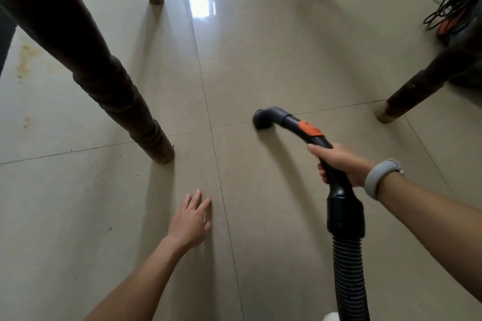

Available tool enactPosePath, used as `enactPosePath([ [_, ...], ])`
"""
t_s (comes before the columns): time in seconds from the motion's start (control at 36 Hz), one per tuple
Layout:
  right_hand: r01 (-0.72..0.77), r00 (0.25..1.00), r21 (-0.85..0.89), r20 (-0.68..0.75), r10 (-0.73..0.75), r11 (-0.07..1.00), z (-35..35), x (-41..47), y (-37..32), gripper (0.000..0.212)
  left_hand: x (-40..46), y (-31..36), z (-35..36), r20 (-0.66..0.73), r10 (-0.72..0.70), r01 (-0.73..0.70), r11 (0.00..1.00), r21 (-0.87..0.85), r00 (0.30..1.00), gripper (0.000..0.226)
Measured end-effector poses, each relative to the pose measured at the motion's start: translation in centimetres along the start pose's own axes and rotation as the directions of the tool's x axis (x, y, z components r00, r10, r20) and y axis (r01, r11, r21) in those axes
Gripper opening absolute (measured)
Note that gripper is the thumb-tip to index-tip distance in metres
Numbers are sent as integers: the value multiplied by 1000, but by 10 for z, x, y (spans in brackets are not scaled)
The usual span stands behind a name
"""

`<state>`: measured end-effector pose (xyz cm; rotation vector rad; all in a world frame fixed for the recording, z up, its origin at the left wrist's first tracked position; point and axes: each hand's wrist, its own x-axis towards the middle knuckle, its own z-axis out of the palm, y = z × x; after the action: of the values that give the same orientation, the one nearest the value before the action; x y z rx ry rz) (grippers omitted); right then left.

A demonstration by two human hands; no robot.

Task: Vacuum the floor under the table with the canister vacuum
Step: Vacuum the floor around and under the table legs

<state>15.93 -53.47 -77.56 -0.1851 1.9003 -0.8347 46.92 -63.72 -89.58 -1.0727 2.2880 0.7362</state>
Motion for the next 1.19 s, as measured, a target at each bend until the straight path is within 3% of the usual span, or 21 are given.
enactPosePath([
  [0.14, -201, 972, 159, 159, 176, 967, -27, 5, 4, 27, 2, -4, 2, 9, 8, -8, 1000, -5, 1000, 64],
  [0.28, -225, 933, 62, 300, 197, 972, -1, 5, 15, 28, 4, -1, 0, 31, -18, 19, 999, -40, 999, 64],
  [0.47, -166, 986, 233, 62, 155, 958, -28, 9, 14, 30, 5, -4, 2, 31, -11, 12, 999, -31, 999, 66],
  [0.61, -132, 981, 68, 155, 120, 989, 1, 1, 7, 28, 2, 1, 3, 11, -33, 33, 999, -24, 999, 67],
  [0.69, -94, 986, -25, 137, 97, 995, 5, -2, 2, 28, 2, 4, 2, 14, -43, 43, 999, -30, 999, 68],
  [0.83, -57, 998, 84, -12, 58, 995, -3, -5, 2, 25, 3, 2, 2, 27, -28, 28, 999, -29, 999, 67],
  [1.03, -75, 988, -76, 131, 84, 994, 20, -15, -4, 23, 1, 5, 3, 13, -47, 48, 998, -30, 999, 68],
  [1.19, -144, 988, 68, 64, 139, 987, 11, -12, -9, 28, 0, 3, 0, 27, -33, 33, 999, -19, 999, 68],
])
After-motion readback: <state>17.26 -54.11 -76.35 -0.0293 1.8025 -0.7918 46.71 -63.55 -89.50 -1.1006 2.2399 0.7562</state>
